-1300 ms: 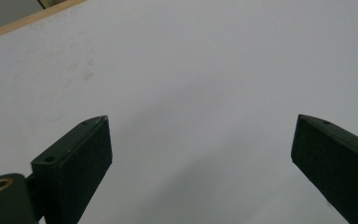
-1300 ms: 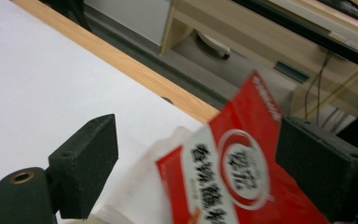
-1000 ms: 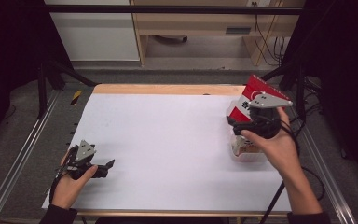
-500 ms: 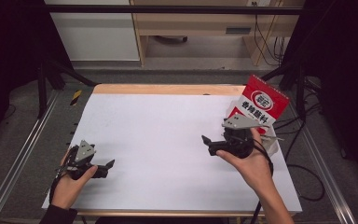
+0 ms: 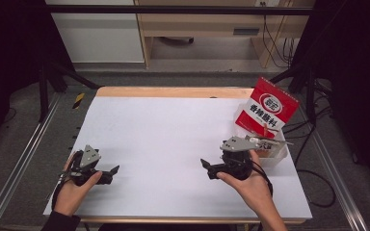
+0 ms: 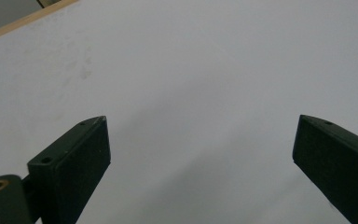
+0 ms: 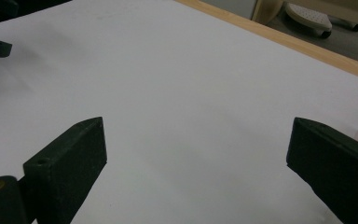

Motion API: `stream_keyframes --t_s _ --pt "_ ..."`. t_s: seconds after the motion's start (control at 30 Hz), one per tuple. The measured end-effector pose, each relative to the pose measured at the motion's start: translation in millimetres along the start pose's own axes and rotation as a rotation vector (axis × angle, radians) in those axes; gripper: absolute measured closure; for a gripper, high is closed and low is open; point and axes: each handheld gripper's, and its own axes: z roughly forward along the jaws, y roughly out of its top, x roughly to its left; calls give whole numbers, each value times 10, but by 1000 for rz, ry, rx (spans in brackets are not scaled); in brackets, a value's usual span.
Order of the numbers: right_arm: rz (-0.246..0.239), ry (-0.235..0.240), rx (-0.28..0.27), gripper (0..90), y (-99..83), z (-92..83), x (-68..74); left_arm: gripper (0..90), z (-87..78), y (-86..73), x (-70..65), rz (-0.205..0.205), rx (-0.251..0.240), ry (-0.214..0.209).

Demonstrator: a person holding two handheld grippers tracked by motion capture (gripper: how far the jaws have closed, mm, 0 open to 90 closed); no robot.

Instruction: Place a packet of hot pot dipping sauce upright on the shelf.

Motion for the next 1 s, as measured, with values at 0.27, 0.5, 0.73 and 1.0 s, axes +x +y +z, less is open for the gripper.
stream_keyframes --t_s 0.27,0.5,0.73,1.0 --pt "23 0 29 56 -177 136 21 40 9 -10 14 0 13 4" --pt "46 4 61 75 -307 347 48 41 3 -12 14 -1 12 7" --pt "62 4 104 68 -450 481 104 41 11 -15 19 -2 29 7" --pt "27 -19 138 62 -536 516 137 43 25 -6 10 8 33 7"
